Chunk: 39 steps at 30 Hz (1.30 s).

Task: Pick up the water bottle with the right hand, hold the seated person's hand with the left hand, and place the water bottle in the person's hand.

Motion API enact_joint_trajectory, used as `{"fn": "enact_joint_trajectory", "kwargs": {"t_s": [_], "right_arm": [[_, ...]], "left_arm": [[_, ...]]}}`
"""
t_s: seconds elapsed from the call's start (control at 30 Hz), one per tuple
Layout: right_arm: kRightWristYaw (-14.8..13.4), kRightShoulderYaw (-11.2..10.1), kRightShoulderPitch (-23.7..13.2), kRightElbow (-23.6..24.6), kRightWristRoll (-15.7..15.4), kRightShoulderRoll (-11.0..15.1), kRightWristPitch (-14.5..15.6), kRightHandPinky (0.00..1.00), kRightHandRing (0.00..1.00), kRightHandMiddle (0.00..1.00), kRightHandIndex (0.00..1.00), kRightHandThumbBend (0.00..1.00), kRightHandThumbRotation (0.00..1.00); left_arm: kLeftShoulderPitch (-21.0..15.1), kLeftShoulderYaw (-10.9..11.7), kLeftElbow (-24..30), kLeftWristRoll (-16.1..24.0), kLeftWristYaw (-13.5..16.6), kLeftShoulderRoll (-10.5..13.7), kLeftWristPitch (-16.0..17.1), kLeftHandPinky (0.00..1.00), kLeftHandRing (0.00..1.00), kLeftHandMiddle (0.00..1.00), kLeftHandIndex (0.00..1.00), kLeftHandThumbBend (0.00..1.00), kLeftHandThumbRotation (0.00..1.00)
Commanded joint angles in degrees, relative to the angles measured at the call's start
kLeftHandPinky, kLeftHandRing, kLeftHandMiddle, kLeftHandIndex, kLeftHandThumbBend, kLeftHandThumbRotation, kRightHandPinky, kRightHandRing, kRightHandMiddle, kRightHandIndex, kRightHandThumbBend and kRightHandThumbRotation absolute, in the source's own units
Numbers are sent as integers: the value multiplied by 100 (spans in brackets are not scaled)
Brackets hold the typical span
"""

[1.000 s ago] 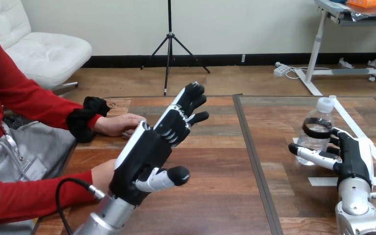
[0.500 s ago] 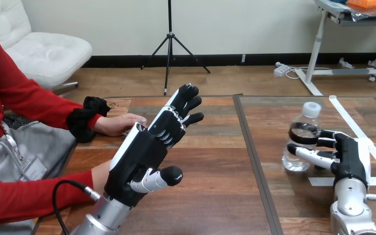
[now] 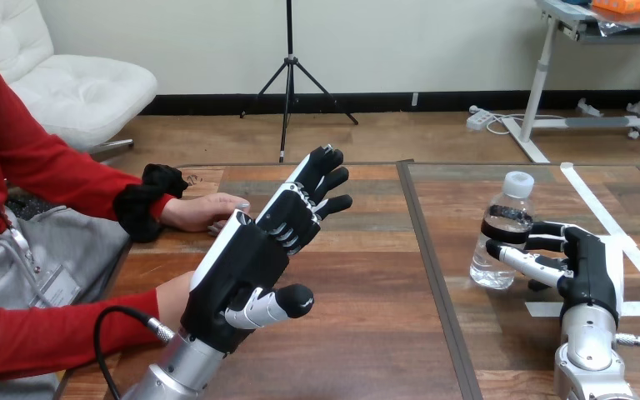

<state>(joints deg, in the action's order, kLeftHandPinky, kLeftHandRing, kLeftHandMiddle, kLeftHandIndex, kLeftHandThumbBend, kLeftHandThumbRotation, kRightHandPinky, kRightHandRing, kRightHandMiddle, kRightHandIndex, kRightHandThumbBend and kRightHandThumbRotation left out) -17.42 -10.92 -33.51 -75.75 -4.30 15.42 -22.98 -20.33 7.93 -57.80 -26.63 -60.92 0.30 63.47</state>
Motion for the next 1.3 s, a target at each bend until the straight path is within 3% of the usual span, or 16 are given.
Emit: {"fn": "enact_joint_trajectory", "kwargs": {"t_s": [0.0, 0.6, 0.7, 1.27], "right_arm": [[-102, -44, -133, 173, 42, 29, -313, 31, 41, 59, 58, 84, 0], [-19, -74, -19, 384, 70, -13, -948, 31, 40, 58, 56, 83, 0], [102, -112, 10, 448, 140, -43, -1110, 31, 40, 57, 55, 83, 0], [71, 105, 223, 1038, -8, -123, -1475, 33, 42, 56, 55, 85, 0]], "left_arm": [[-246, 72, 161, -39, -12, -34, 29, 89, 97, 99, 98, 100, 68], [-290, 79, 52, 17, 6, -62, 7, 89, 97, 100, 98, 100, 68], [-298, 78, 28, 49, 44, -63, 11, 89, 97, 100, 98, 100, 68], [-314, 61, -20, 190, 199, -64, -26, 89, 97, 100, 98, 100, 69]]}}
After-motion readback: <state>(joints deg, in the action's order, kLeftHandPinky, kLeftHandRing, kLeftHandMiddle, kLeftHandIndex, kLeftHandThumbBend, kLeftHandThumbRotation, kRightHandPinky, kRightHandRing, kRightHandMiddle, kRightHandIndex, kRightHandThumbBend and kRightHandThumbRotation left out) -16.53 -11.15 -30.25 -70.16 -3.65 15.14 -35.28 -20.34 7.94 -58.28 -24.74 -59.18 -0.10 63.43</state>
